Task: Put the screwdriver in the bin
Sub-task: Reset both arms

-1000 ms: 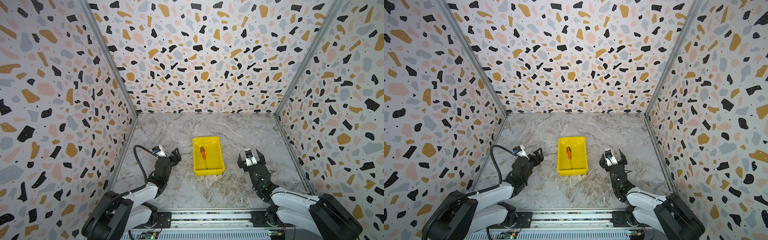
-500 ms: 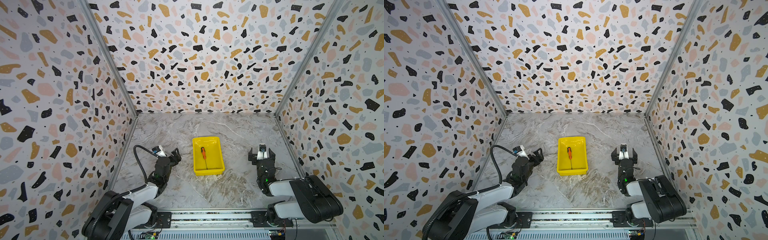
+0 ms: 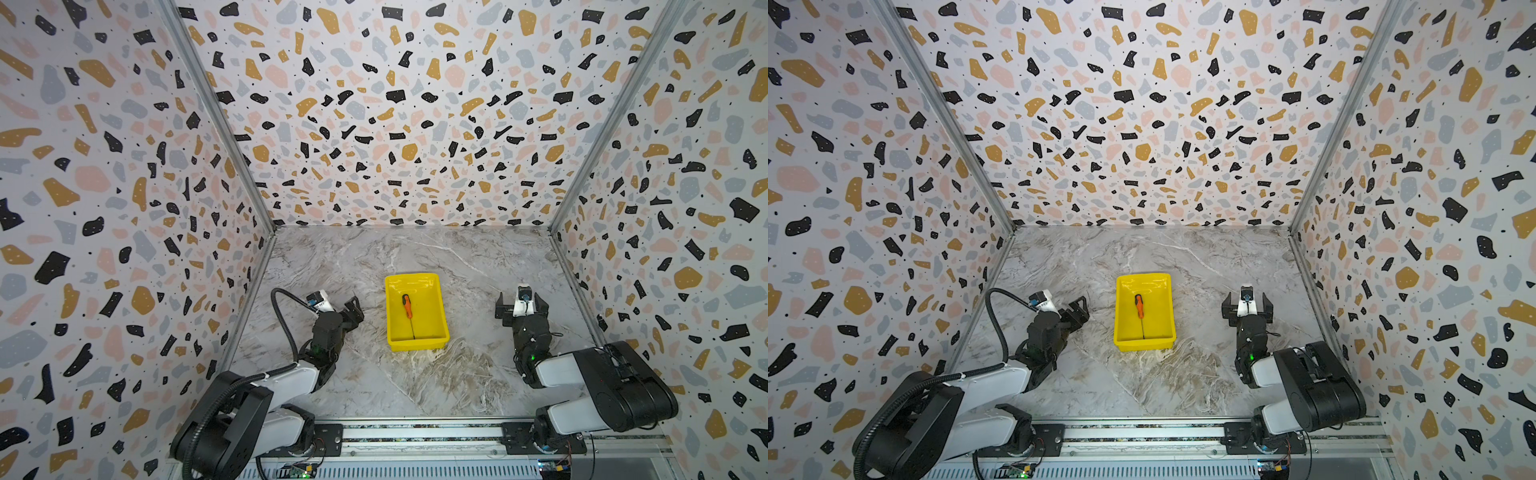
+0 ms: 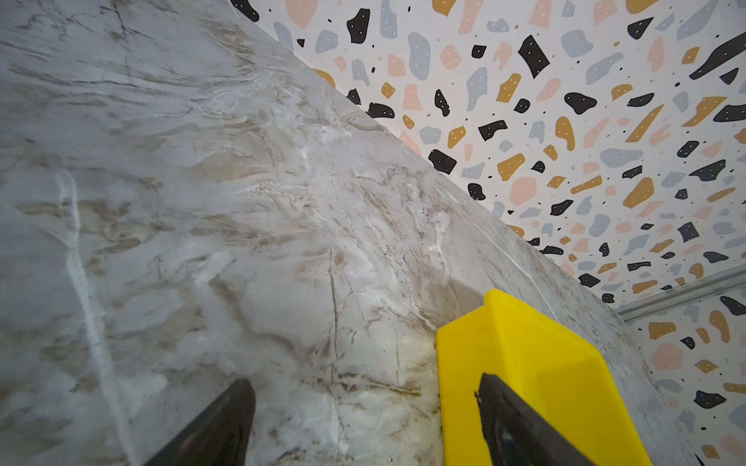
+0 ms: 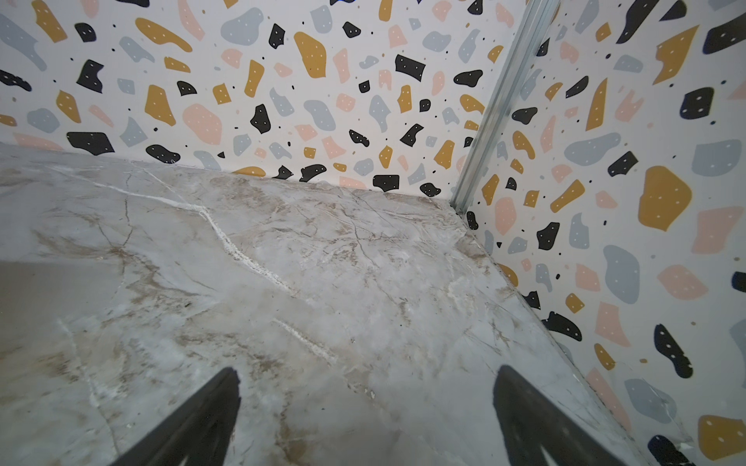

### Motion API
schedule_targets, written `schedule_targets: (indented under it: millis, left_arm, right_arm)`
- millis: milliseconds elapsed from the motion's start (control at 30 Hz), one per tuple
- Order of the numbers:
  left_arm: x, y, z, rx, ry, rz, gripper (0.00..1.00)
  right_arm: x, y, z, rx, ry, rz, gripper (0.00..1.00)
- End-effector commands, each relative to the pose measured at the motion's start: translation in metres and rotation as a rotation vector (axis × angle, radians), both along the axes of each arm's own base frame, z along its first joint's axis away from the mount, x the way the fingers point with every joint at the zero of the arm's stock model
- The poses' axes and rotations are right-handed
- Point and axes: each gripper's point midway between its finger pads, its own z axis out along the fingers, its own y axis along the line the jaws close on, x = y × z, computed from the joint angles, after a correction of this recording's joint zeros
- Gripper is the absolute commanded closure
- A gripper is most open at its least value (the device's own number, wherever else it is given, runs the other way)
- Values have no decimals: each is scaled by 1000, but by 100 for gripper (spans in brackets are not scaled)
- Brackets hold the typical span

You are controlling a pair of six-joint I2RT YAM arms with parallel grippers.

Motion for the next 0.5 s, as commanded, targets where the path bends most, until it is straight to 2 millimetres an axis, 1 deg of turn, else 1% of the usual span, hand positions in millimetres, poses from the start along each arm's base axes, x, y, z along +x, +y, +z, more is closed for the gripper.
schedule_targets:
  millis: [0,167,233,300,367,400,467]
  left_arm:
    - [9,-7,13,-20,-35,-14,13]
    - [10,-10,7,-8,-17,-36,12]
    - [8,-5,4,30,-12,-20,10]
    - [4,2,2,69,-21,-5,0]
    - [1,6,2,112,-36,-4,0]
    - [-1,8,3,143,-44,-9,0]
    - [-4,17,4,174,-29,31,0]
  right_arm:
    - [8,2,4,23,0,11,1]
    - [7,2,3,15,2,12,1]
    - [8,2,3,19,1,11,1]
    - [14,0,-1,42,28,26,1]
    - [25,-7,-11,115,79,67,1]
    - [23,-10,-10,135,67,85,1]
    - [10,-13,-9,128,16,75,1]
